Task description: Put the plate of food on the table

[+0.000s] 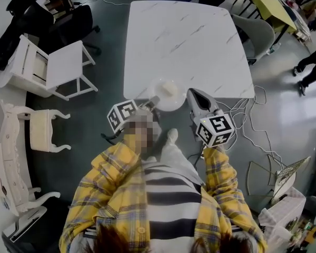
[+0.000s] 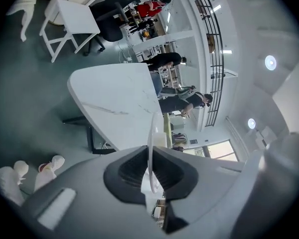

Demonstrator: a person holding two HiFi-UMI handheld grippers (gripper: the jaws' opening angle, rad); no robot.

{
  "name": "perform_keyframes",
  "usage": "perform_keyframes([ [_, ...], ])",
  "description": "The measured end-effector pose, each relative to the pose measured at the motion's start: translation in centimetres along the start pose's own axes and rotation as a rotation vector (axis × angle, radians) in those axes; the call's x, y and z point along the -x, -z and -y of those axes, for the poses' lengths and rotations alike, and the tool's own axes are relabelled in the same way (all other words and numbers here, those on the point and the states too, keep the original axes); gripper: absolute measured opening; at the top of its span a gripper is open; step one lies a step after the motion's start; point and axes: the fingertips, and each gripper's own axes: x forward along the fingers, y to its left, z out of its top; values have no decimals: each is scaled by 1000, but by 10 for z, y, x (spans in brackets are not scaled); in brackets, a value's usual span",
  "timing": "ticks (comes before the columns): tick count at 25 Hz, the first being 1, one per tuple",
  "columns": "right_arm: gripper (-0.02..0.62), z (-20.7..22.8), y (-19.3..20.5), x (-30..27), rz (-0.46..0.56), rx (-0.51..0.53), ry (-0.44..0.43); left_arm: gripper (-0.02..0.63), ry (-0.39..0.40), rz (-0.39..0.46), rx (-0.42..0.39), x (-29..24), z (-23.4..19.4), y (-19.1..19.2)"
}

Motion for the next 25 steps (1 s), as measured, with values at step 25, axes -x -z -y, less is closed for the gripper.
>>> perform_keyframes([
  [25, -2, 163, -21, -93, -42, -58, -50, 18, 37, 182, 196, -163, 33, -64],
])
